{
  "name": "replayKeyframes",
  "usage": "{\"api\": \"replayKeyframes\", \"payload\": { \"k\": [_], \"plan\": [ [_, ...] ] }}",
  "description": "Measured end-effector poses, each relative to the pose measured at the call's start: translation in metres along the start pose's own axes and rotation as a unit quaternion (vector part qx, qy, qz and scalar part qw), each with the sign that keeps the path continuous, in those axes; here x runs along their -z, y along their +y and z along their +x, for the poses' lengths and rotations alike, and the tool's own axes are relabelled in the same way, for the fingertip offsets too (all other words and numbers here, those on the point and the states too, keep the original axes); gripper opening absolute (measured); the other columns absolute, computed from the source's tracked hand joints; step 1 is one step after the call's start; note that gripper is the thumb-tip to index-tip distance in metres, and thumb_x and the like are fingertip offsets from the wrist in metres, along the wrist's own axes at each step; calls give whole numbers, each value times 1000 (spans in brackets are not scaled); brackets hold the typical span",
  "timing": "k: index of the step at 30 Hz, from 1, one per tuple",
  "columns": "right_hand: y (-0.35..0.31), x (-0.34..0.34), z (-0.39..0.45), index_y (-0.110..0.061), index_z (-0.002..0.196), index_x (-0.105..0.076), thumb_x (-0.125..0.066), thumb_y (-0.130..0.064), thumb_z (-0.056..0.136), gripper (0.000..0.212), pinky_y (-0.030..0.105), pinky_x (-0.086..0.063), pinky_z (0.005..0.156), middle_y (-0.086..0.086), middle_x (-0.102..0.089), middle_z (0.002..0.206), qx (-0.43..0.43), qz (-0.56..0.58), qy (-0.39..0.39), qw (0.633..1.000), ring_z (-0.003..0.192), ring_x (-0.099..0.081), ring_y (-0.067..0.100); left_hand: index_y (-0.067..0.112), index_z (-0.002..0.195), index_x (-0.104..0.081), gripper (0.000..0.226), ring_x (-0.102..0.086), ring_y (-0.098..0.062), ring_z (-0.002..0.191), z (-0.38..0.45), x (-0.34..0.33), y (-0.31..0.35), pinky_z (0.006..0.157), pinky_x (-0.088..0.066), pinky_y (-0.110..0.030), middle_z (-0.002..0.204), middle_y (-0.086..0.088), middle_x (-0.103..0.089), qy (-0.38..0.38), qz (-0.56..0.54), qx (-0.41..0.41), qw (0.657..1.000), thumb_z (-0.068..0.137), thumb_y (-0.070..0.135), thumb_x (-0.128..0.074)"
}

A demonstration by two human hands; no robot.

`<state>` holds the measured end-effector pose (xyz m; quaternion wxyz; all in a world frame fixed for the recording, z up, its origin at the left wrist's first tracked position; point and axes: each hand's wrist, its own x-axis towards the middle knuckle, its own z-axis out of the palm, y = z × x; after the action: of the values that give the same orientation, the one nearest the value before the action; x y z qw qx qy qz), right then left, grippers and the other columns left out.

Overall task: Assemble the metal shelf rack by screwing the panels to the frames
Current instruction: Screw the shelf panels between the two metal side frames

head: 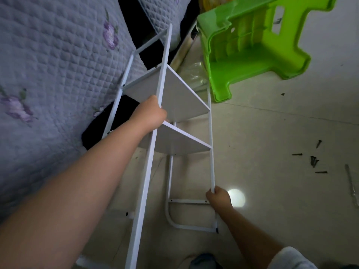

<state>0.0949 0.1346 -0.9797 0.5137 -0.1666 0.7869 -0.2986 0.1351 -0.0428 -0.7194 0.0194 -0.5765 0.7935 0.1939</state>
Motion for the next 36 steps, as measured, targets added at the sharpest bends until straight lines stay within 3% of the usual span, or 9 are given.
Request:
{"api": "replayKeyframes", "payload": {
  "k": [3, 6, 8, 11, 17, 21, 27, 30, 36],
  "plan": [
    [-7, 2, -11, -11, 85, -49, -47, -2, 91, 11, 28, -44, 59, 12, -56, 78, -30, 226, -37, 973, 66, -58, 24, 2, 121, -42, 28, -52, -35, 107, -7, 3, -7, 74, -37, -31, 118, -18, -53, 20, 18, 23, 999, 94, 8, -40],
    [-11, 16, -19, -13, 118, -39, -43, -7, 96, 23, 27, -44, 50, 13, -54, 62, -4, 278, -40, 960, 43, -56, 16, 2, 125, -39, 33, -54, -37, 107, -16, 0, -10, 74, -40, -34, 119, -17, -54, 59, 39, 56, 996, 93, 7, -41],
    [-12, 34, -22, 0, 106, -49, -45, -17, 97, 20, 23, -44, 42, 11, -53, 50, 4, 271, -17, 962, 32, -52, 15, 1, 125, -40, 34, -53, -38, 111, -21, -1, -12, 77, -42, -37, 122, -19, -54, 86, 50, 70, 993, 92, 7, -43],
    [-12, 67, -26, 1, 71, -53, -40, -36, 97, 47, 23, -43, 43, 12, -56, 54, -10, 240, 5, 971, 42, -54, 22, -1, 122, -45, 31, -51, -39, 114, -25, -3, -19, 84, -44, -39, 125, -21, -53, 96, 52, 81, 991, 92, 6, -44],
    [-9, 115, -35, 0, 50, -56, -30, -38, 99, 66, 22, -38, 44, 11, -56, 47, 2, 116, 40, 992, 45, -47, 24, -1, 126, -45, 33, -50, -40, 116, -40, -15, -40, 86, -43, -38, 128, -22, -52, 76, 16, 97, 992, 95, 10, -44],
    [-24, 127, -38, 0, 59, -55, -29, -27, 97, 53, 19, -40, 43, 13, -58, 58, 5, 85, 34, 996, 46, -50, 21, -3, 126, -43, 34, -49, -40, 117, -53, -23, -53, 90, -41, -39, 129, -24, -50, 80, -20, 116, 990, 94, 8, -41],
    [-65, 132, -27, -16, 107, -40, -31, -17, 99, 12, 33, -49, 55, 9, -45, 90, 81, 152, 9, 985, 65, -51, 21, -5, 124, -50, 32, -51, -37, 117, -56, -45, -73, 91, -43, -36, 128, -22, -53, 64, -47, 180, 980, 94, 5, -43],
    [-72, 139, -24, -13, 107, -45, -39, -21, 99, 13, 27, -51, 48, 9, -48, 90, 94, 128, -11, 987, 67, -52, 20, -4, 121, -52, 30, -54, -37, 113, -58, -60, -88, 79, -42, -32, 125, -20, -55, 36, -79, 209, 974, 95, 8, -43],
    [-98, 149, -6, -3, 85, -56, -38, -37, 97, 40, 30, -44, 56, 10, -55, 71, 26, -47, 54, 997, 60, -51, 22, -3, 119, -49, 29, -53, -37, 112, -48, -73, -101, 76, -39, -32, 123, -20, -55, 61, -125, 221, 965, 93, 5, -42]
  ]
}}
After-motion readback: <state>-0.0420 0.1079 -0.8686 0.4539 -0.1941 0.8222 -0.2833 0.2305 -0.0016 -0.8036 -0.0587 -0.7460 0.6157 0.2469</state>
